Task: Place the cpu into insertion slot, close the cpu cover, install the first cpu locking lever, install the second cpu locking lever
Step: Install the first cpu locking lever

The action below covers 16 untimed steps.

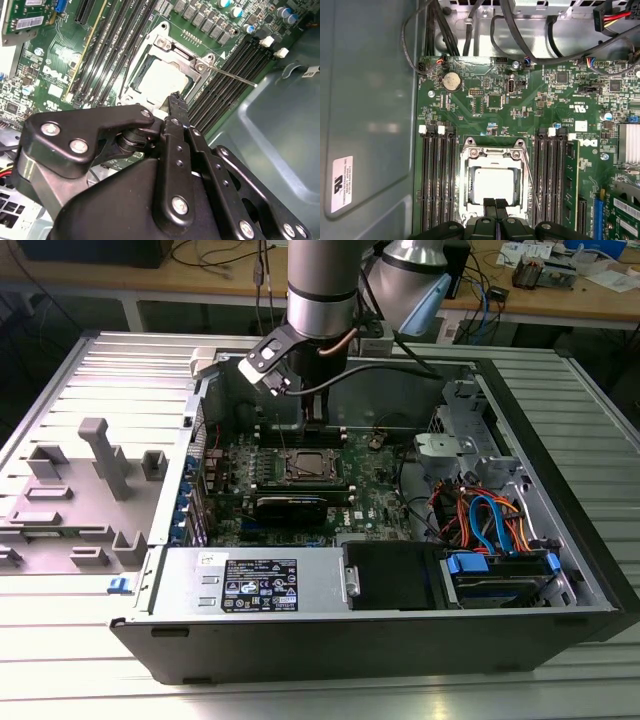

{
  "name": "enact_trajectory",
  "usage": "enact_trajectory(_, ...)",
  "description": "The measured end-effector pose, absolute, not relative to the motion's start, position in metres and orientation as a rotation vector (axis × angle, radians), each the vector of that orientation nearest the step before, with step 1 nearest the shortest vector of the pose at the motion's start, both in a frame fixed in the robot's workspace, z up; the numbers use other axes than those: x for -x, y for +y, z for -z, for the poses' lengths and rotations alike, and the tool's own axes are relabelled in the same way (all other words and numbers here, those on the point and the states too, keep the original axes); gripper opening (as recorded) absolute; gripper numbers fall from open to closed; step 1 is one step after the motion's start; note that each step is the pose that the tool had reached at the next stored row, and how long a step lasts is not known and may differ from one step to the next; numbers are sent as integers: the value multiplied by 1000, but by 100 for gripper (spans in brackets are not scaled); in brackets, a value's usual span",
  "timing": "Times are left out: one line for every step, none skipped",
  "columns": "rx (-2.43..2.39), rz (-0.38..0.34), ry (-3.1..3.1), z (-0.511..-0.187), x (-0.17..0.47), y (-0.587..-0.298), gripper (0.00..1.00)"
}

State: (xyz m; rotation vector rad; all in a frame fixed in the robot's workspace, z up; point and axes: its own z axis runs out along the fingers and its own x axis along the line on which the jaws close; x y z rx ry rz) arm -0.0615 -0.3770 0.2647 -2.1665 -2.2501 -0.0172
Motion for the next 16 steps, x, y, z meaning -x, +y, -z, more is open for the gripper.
enact_trajectory(2167,16,-2251,-266,62,-377,11)
enact_trajectory(2167,15,-2251,-267,62,-377,11)
enact_trajectory(2168,15,-2251,-267,62,-377,11)
enact_trajectory(2168,15,-2251,-267,62,-377,11)
enact_trajectory(2168,14,-2251,-267,62,-377,11)
enact_trajectory(2168,14,-2252,-267,62,-377,11)
enact_trajectory(2168,14,-2252,-267,62,-377,11)
enact_trajectory(2168,14,-2252,-267,62,-377,11)
enact_trajectory(2166,14,-2253,-267,62,-377,11)
enact_trajectory(2159,14,-2261,-267,62,-377,11)
enact_trajectory(2146,14,-2272,-267,62,-377,11)
enact_trajectory(2127,13,-2290,-267,62,-377,11)
enact_trajectory(2104,13,-2312,-267,62,-377,11)
enact_trajectory(2083,13,-2330,-267,62,-377,11)
enact_trajectory(2060,13,-2350,-267,62,-377,11)
enact_trajectory(2035,12,-2372,-267,62,-377,11)
